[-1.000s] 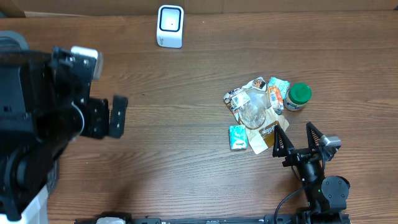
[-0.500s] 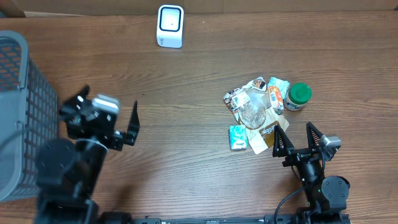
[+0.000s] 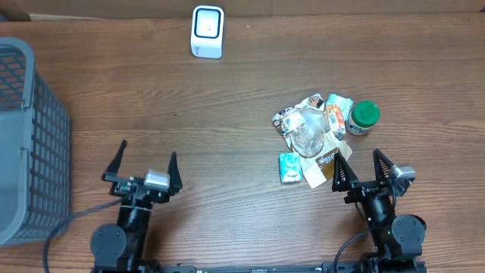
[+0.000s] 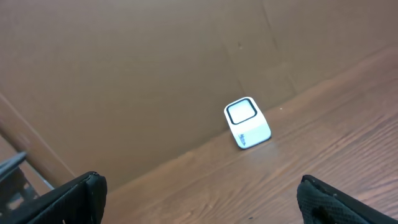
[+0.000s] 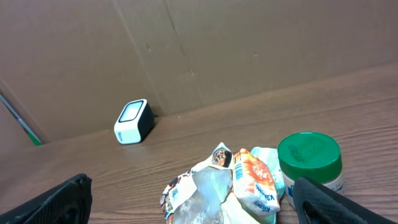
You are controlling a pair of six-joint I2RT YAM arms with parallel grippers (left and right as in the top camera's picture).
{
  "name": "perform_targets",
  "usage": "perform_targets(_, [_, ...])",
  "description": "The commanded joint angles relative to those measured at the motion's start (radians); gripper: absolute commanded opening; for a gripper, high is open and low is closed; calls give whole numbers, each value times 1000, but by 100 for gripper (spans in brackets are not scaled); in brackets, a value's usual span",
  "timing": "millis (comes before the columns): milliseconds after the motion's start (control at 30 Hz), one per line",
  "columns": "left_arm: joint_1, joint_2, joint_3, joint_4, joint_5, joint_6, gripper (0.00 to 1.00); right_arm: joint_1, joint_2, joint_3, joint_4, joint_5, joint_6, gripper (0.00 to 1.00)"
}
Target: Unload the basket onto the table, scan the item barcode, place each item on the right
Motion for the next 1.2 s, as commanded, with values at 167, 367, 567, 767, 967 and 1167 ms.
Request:
perform_targets(167, [6, -116, -159, -2, -29, 36, 100, -1, -10, -10, 3, -6, 1, 100])
perform_targets(367, [6, -116, -159, -102, -29, -2, 100, -1, -10, -10, 3, -6, 1, 100])
perform_targets(567, [6, -116, -159, -101, -29, -1, 100, -1, -10, -10, 3, -6, 1, 100])
perform_targets(767, [6, -116, -159, -102, -29, -1, 100, -1, -10, -10, 3, -6, 1, 100])
perform_targets(967, [6, -116, -159, -102, -29, -1, 99, -1, -10, -10, 3, -6, 1, 100])
perform_targets(1167, [6, -116, -159, -101, -29, -1, 100, -1, -10, -10, 3, -6, 1, 100])
